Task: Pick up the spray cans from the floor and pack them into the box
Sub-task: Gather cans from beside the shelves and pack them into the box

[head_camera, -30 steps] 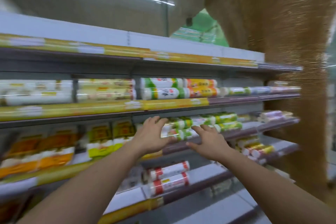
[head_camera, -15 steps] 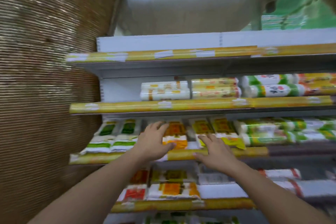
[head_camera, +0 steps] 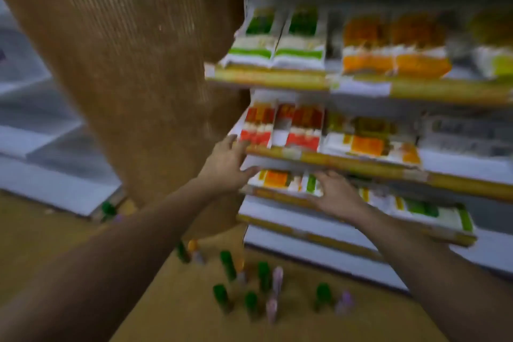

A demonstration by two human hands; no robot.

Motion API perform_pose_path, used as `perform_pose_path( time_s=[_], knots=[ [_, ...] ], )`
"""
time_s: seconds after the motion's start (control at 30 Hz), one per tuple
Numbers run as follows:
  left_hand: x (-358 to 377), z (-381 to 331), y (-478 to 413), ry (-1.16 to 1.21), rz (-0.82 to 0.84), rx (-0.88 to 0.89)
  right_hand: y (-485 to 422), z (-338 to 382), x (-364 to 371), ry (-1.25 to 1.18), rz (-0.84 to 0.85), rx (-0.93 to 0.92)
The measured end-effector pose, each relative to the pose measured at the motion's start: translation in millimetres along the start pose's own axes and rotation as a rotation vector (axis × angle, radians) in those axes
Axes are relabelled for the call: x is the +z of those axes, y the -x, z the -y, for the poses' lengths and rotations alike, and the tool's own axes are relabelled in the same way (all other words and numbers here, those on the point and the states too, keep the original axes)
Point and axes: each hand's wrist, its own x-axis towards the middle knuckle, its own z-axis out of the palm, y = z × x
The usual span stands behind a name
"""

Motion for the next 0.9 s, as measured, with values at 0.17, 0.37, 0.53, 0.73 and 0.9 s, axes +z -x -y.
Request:
perform_pose_path(
  time_s=[0.17,0.37,0.53,0.73,0.9],
  knots=[
    [87.6,81.6,40.5,0.006,0.166,-0.264,-41.9,3.0,116.0,-0.053,0.304,0.008],
    [187.6,153.9,72.3,0.058,0.357,-0.447,-53.3,-13.4,229.7,-0.091,0.505,0.112],
    [308.2,198.0,91.6,0.155,0.487,-0.471,-47.7,-50.0,349.4,-0.179,0.529,0.220],
    [488.1,249.1,156.3,0.337,0.629,-0.516,-45.9,-102.6,546.1,-0.284,0.533,0.458],
    [609.9,296.5,201.1,0.376,0.666,-0.556,-40.4,-147.8,683.6,-0.354,0.477,0.565]
  ],
)
